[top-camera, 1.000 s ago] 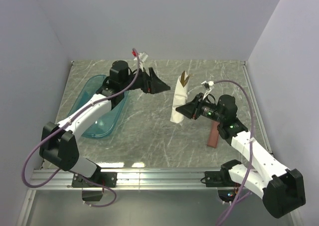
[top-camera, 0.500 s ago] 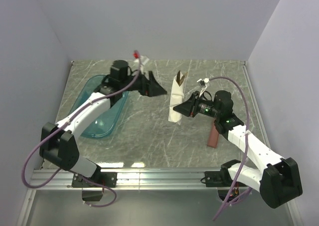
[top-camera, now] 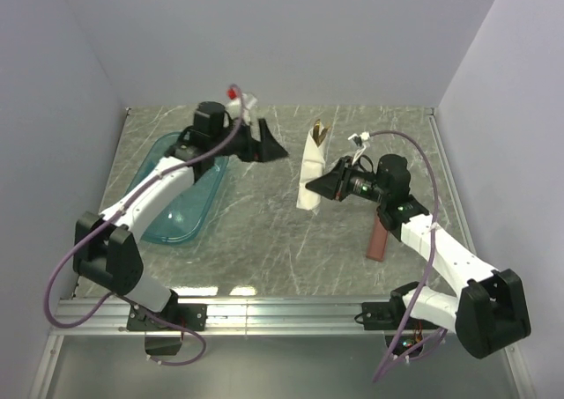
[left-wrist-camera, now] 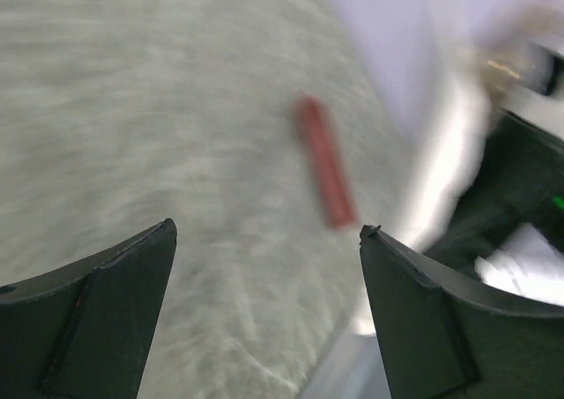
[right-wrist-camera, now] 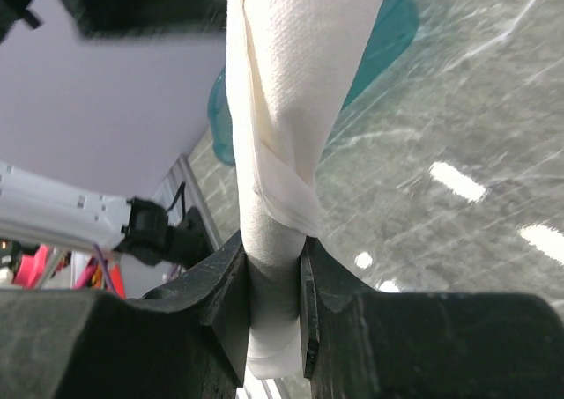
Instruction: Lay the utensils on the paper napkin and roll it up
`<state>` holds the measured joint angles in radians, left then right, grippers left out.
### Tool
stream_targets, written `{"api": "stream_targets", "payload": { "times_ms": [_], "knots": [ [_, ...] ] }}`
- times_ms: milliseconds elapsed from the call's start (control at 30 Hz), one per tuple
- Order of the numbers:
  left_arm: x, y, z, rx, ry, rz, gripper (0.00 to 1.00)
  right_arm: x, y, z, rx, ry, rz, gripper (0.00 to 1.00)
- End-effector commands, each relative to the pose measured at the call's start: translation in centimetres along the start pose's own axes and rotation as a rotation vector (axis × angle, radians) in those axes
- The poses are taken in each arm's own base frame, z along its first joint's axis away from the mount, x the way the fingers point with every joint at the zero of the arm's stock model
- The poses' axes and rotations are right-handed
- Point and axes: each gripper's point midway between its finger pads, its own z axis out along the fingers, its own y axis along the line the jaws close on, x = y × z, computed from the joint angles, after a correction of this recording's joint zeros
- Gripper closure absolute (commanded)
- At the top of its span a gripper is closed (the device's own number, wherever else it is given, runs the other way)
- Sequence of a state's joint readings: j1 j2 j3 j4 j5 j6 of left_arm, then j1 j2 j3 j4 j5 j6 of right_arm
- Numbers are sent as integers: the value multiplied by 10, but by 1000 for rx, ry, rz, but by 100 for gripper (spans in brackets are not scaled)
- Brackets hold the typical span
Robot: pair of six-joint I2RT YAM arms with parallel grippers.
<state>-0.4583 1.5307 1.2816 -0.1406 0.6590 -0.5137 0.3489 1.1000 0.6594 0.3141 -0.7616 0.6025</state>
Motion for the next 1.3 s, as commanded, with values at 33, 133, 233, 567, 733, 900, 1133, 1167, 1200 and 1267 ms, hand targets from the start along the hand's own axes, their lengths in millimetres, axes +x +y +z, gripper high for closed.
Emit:
{"api": "stream_targets", "payload": {
  "times_ms": [33,133,233,567,733,900,1133,1167,1200,1267],
  "knots": [
    [-56,83,-77,-576,-219,-98,11,-55,20,4,-32,-115,-71,100],
    [-33,142,-110,-925,-154,-174,13,-63,25,2,-22,-132,-81,100],
    [4,170,-107,-1013,-17,-221,17,-64,26,-1,-11,-130,-92,100],
    [80,223,-109,-1197,175,-262,24,-49,26,-8,-9,-114,-99,100],
    [88,234,-95,-1176,207,-265,41,-47,25,-12,3,-114,-108,100],
    [77,207,-46,-973,208,-259,76,-47,22,-14,28,-114,-114,100],
    [32,130,61,-671,175,-244,100,-46,15,-26,115,-127,-101,100],
    [43,121,85,-641,208,-232,100,-46,15,-28,126,-128,-101,100],
    [40,109,100,-595,213,-227,100,-44,15,-33,150,-122,-97,100],
    [26,86,135,-513,187,-236,100,-45,7,-39,218,-135,-85,100]
  ]
}}
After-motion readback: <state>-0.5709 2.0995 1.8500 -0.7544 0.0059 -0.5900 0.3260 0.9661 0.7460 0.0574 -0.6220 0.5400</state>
